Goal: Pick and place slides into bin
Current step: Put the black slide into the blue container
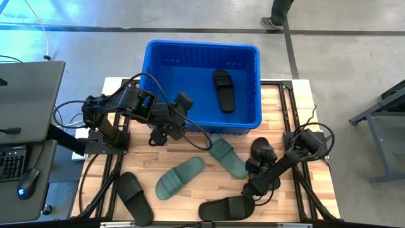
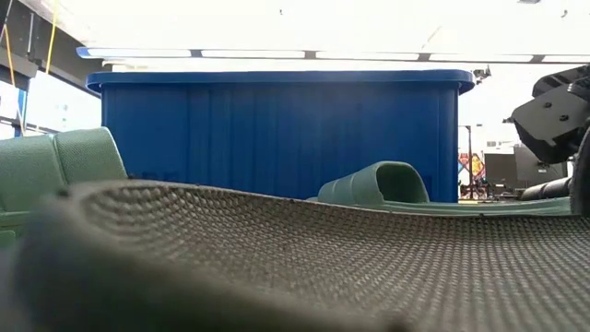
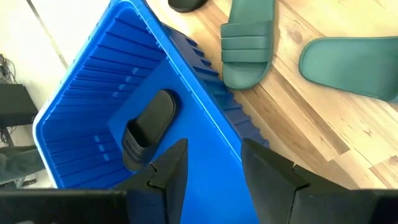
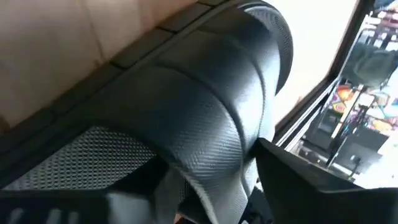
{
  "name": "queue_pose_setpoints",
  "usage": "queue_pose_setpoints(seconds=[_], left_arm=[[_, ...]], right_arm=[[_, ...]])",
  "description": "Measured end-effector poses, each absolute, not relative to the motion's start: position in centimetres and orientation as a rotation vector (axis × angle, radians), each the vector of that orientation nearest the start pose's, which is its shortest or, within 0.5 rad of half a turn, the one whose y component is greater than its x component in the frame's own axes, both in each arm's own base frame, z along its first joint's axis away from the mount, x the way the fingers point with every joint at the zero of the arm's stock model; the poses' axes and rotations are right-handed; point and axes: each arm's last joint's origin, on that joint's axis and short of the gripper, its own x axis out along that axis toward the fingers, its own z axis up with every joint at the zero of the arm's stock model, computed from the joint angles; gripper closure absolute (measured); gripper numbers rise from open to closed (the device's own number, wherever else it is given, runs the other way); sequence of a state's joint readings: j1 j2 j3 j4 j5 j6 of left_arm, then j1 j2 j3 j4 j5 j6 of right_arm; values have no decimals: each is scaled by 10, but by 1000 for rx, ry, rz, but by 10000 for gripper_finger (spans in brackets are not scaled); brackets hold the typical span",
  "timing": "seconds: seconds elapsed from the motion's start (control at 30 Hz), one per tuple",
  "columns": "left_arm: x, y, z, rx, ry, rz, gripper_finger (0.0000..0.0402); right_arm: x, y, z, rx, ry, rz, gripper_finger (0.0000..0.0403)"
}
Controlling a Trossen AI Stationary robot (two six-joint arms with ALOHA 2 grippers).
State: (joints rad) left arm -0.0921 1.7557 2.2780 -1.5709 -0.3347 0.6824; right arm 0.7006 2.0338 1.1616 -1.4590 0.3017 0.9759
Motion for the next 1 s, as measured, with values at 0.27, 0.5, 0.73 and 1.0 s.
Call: queue_pose_setpoints(seconds=[0.27,0.5,0.73,1.0], left_arm=[[298,-18,455,839,1074,-141,263],[298,-18,455,839,1074,-141,263],[298,-18,455,839,1074,-142,263],[298,-18,455,838,1071,-140,263]], right_arm=[[224,178,132,-374,1769,-783,388],[242,210,162,-230,1565,-777,398],[262,254,229,-152,1187,-633,400],[280,261,302,-481,621,-605,401]])
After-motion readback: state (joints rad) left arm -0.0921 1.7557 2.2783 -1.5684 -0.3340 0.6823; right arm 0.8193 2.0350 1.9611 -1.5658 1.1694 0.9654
